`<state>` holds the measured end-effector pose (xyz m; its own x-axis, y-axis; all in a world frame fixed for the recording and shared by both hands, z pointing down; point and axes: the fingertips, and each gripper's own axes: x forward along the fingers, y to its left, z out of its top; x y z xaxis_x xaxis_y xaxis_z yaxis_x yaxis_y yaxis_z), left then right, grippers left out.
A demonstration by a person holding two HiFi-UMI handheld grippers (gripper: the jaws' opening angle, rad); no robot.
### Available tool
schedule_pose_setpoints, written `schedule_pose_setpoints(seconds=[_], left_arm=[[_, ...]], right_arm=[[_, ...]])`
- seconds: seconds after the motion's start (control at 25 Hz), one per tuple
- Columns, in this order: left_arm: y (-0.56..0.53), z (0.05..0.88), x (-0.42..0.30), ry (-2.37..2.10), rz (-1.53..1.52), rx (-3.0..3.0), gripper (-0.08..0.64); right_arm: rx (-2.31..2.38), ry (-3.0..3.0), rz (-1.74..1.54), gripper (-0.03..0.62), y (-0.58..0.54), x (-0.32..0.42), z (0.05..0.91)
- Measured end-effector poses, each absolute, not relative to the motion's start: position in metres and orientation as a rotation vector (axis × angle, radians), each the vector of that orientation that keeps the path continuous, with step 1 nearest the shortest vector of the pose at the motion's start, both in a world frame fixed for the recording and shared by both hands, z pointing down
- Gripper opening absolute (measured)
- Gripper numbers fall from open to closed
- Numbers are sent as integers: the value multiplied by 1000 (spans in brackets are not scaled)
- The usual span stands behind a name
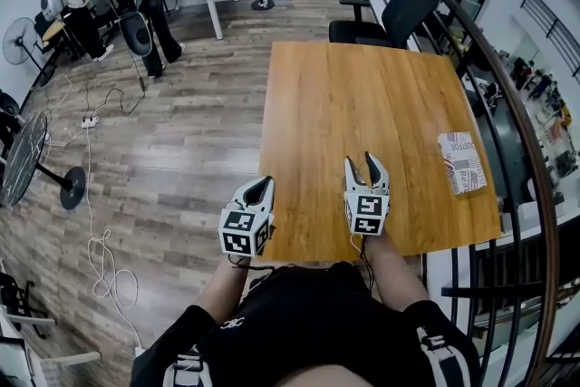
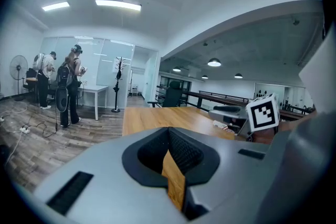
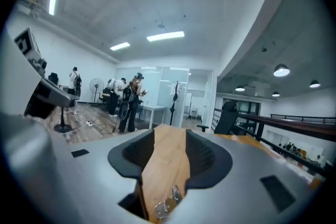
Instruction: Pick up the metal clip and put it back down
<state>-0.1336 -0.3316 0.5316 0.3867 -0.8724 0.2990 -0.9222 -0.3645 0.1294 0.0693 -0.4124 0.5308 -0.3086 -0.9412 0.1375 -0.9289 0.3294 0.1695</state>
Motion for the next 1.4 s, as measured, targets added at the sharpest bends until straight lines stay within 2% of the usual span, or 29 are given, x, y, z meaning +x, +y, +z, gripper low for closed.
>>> schedule_pose_setpoints(seconds=[0.08,0.2,0.6,1.4], left_arm=[[-332,532,-127,-1566,260,2382,18],[-333,530,-120,-1551,255,2394,18],[-333,531,-109,-1525,257,2413,18],[-339,531,-88,-1484,284,2447,18]], right_arm=[[1771,-2412,-152,160,-400,78,495],[1862,-2466,-147,17,-380,95,461],[1909,-2464,4,12,-343,133,472],[1955,-2403,-4,14,-343,153,480]])
